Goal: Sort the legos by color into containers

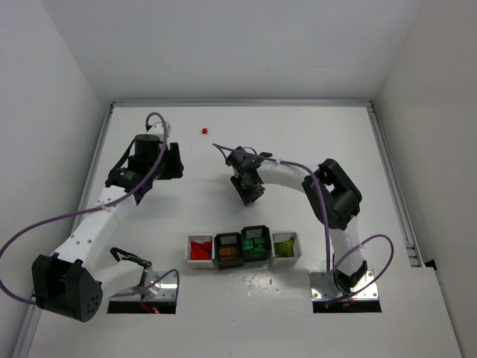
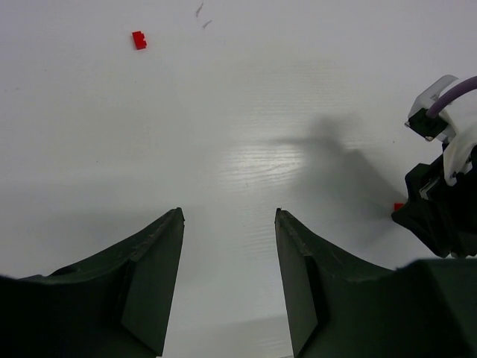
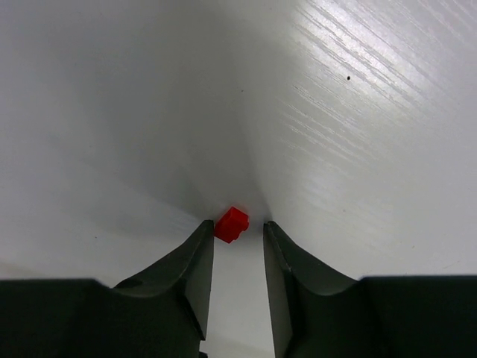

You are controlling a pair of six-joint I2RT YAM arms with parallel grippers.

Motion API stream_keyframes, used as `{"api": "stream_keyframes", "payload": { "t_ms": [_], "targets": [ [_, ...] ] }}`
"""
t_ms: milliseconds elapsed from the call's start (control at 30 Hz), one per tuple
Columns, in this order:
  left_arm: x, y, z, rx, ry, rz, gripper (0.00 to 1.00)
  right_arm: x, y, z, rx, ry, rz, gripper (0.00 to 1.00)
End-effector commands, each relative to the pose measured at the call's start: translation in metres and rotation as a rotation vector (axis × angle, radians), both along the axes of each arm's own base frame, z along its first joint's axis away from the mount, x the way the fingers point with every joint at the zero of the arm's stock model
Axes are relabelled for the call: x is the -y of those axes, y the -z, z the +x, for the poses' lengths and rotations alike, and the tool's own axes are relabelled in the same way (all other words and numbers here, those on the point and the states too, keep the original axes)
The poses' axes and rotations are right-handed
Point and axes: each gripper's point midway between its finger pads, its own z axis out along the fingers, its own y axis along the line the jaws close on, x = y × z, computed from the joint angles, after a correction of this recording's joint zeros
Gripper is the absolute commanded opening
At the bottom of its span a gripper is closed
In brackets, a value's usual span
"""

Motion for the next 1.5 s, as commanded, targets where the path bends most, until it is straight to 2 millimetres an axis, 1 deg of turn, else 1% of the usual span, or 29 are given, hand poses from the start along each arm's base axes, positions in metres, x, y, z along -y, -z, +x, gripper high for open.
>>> {"api": "stream_keyframes", "payload": {
  "t_ms": [0, 233, 300, 367, 400, 500, 633, 667, 700, 733, 767, 800, 833, 867, 900, 933, 967, 1000, 1033, 1067, 1100, 1133, 1200, 1233, 1267, 1300, 1333, 1433, 1467],
  "targets": [
    [-0.001, -0.008, 0.006, 0.037, -0.001, -0.014, 0.58, 0.000, 0.014, -0.002, -0.013, -0.022, -0.022, 0.31],
    [-0.003, -0.006, 0.007, 0.036, -0.003, -0.019, 0.58, 0.002, 0.015, -0.008, -0.031, -0.047, -0.017, 0.11],
    [-0.003, -0.006, 0.007, 0.038, 0.002, -0.011, 0.58, 0.000, 0.009, -0.007, -0.014, -0.085, -0.002, 0.03],
    [-0.003, -0.006, 0.007, 0.038, 0.002, -0.011, 0.59, -0.002, 0.002, -0.006, 0.000, -0.116, 0.011, 0.00],
    [-0.004, -0.001, 0.006, 0.030, 0.007, -0.002, 0.59, -0.005, -0.009, -0.002, 0.026, -0.162, 0.027, 0.00],
    [-0.002, -0.009, 0.005, 0.059, 0.022, -0.005, 0.62, -0.007, -0.030, 0.007, 0.082, -0.263, 0.028, 0.00],
    [-0.002, -0.013, 0.006, 0.068, 0.022, -0.007, 0.62, -0.007, -0.063, 0.011, 0.146, -0.357, 0.043, 0.00],
    [-0.002, -0.014, 0.006, 0.066, 0.016, -0.016, 0.62, -0.008, -0.078, 0.010, 0.171, -0.372, 0.063, 0.00],
    [-0.001, -0.018, 0.008, 0.075, 0.016, -0.018, 0.62, -0.008, -0.084, 0.011, 0.189, -0.385, 0.068, 0.00],
    [-0.001, -0.022, 0.009, 0.084, 0.016, -0.020, 0.62, -0.006, -0.090, 0.008, 0.189, -0.413, 0.069, 0.00],
    [-0.001, -0.026, 0.010, 0.093, 0.016, -0.021, 0.62, -0.008, -0.105, 0.003, 0.200, -0.455, 0.096, 0.00],
    [-0.001, -0.020, 0.010, 0.071, 0.016, -0.017, 0.62, -0.009, -0.111, -0.003, 0.187, -0.467, 0.122, 0.00],
    [0.000, -0.021, 0.012, 0.071, 0.016, -0.017, 0.62, -0.012, -0.122, -0.006, 0.198, -0.530, 0.141, 0.00],
    [-0.005, -0.019, 0.011, 0.062, 0.011, -0.007, 0.67, -0.016, -0.131, -0.017, 0.174, -0.582, 0.191, 0.00],
    [-0.005, -0.017, 0.012, 0.048, 0.016, 0.004, 0.70, -0.018, -0.139, -0.023, 0.177, -0.617, 0.217, 0.00],
    [-0.008, -0.022, 0.015, 0.060, 0.007, 0.002, 0.74, -0.025, -0.155, -0.031, 0.192, -0.663, 0.285, 0.00],
    [-0.008, -0.017, 0.016, 0.036, 0.014, 0.016, 0.76, -0.023, -0.159, -0.038, 0.185, -0.710, 0.295, 0.00],
    [-0.015, -0.019, 0.021, 0.039, -0.009, 0.016, 0.79, -0.027, -0.165, -0.043, 0.195, -0.742, 0.315, 0.00],
    [-0.021, -0.028, 0.026, 0.048, -0.030, 0.020, 0.85, -0.030, -0.165, -0.050, 0.194, -0.770, 0.322, 0.00],
    [-0.025, -0.031, 0.032, 0.053, -0.046, 0.020, 0.87, -0.031, -0.169, -0.052, 0.214, -0.807, 0.320, 0.00],
    [-0.034, -0.026, 0.038, 0.026, -0.067, 0.016, 0.89, -0.030, -0.164, -0.058, 0.198, -0.833, 0.309, 0.00],
    [-0.035, -0.035, 0.044, 0.031, -0.061, 0.000, 0.90, -0.038, -0.165, -0.068, 0.193, -0.882, 0.328, 0.00],
    [-0.040, -0.036, 0.051, 0.021, -0.069, -0.013, 0.92, -0.043, -0.164, -0.081, 0.181, -0.960, 0.336, 0.00],
    [-0.046, -0.034, 0.056, 0.004, -0.075, -0.010, 0.93, -0.053, -0.168, -0.092, 0.186, -1.010, 0.355, 0.00],
    [-0.046, -0.034, 0.058, 0.003, -0.075, -0.010, 0.93, -0.056, -0.165, -0.096, 0.186, -1.049, 0.350, 0.00],
    [-0.051, -0.030, 0.058, -0.015, -0.087, -0.009, 0.93, -0.066, -0.168, -0.097, 0.207, -1.080, 0.357, 0.00],
    [-0.054, -0.029, 0.061, -0.017, -0.096, -0.009, 0.93, -0.076, -0.168, -0.107, 0.207, -1.127, 0.360, 0.00],
    [-0.058, -0.013, 0.060, -0.075, -0.106, -0.005, 0.93, -0.093, -0.170, -0.122, 0.200, -1.230, 0.370, 0.00],
    [-0.058, -0.007, 0.059, -0.096, -0.106, -0.004, 0.93, -0.102, -0.164, -0.131, 0.186, -1.271, 0.367, 0.00]
  ]
}}
